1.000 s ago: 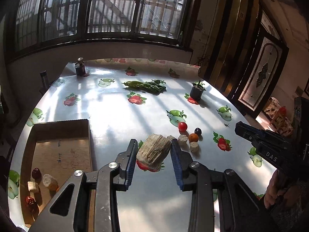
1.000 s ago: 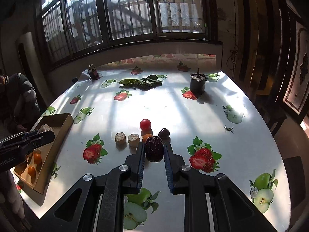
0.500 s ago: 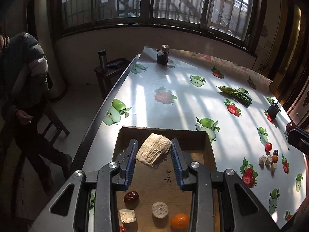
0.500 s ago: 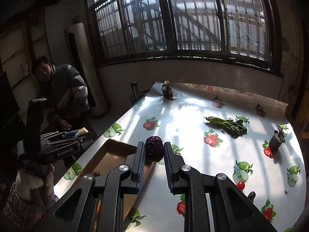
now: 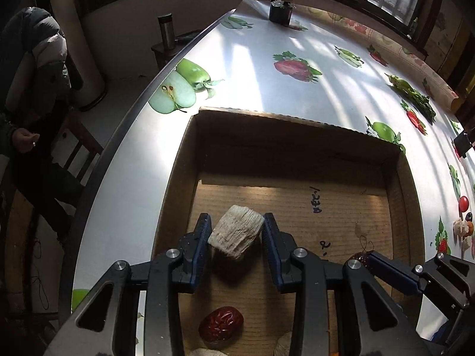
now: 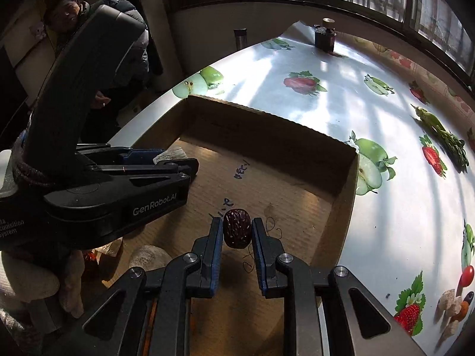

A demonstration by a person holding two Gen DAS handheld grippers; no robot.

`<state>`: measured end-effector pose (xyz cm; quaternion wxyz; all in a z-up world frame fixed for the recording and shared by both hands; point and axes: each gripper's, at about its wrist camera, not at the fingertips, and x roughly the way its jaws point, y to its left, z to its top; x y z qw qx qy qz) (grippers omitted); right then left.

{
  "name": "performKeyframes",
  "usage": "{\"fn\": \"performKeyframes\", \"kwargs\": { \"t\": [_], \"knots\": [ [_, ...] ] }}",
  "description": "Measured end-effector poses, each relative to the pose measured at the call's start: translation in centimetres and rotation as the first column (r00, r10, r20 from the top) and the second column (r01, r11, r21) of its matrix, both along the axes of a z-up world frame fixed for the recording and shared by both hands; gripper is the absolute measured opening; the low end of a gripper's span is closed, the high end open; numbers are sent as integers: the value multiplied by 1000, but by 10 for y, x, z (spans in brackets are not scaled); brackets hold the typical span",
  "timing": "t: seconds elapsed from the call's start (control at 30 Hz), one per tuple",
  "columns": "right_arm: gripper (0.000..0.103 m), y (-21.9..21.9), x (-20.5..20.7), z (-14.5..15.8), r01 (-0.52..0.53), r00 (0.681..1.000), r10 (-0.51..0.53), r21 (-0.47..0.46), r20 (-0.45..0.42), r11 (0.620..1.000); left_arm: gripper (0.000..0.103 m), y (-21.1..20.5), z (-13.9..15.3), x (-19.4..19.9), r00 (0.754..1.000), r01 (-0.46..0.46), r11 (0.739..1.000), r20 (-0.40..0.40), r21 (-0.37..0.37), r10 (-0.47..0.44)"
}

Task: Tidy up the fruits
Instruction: 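Carry the beige block and dark plum over the cardboard tray, then open both tools to release the block and plum into the tray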

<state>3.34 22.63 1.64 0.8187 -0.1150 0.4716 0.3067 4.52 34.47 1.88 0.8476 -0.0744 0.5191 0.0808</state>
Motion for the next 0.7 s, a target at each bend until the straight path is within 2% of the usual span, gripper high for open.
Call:
{"fn": "performKeyframes", "kwargs": {
  "t": [0.2,0.27,0.3,0.33,0.47,0.53,0.67,0.7],
  "knots": [
    [23,3,-5,-3,-3,1000,3,-3,7,1000,41,3,13,-10,999,-23,1000,46,-21,24],
    [38,-1,-10,3,-1,1000,1,13,20,1000,45,2,25,-18,997,-34,999,76,-20,35],
    [52,-3,-12,6,-1,1000,0,26,26,1000,47,1,32,-22,995,-40,999,94,-18,42],
    [57,-6,-15,10,1,999,-2,36,34,999,50,0,41,-27,992,-47,999,112,-16,48],
    [57,-25,-30,30,18,996,-22,45,90,999,55,-15,77,-51,980,-54,999,193,-2,54],
    [57,-41,-39,42,44,991,-51,60,120,997,63,-29,96,-65,972,-39,999,233,9,35],
    [57,-83,-59,69,112,981,-129,122,148,986,70,-70,134,-100,951,6,999,308,45,-20],
    [57,-94,-66,76,128,976,-150,138,156,982,76,-83,144,-111,943,15,998,332,60,-34]
  ]
}}
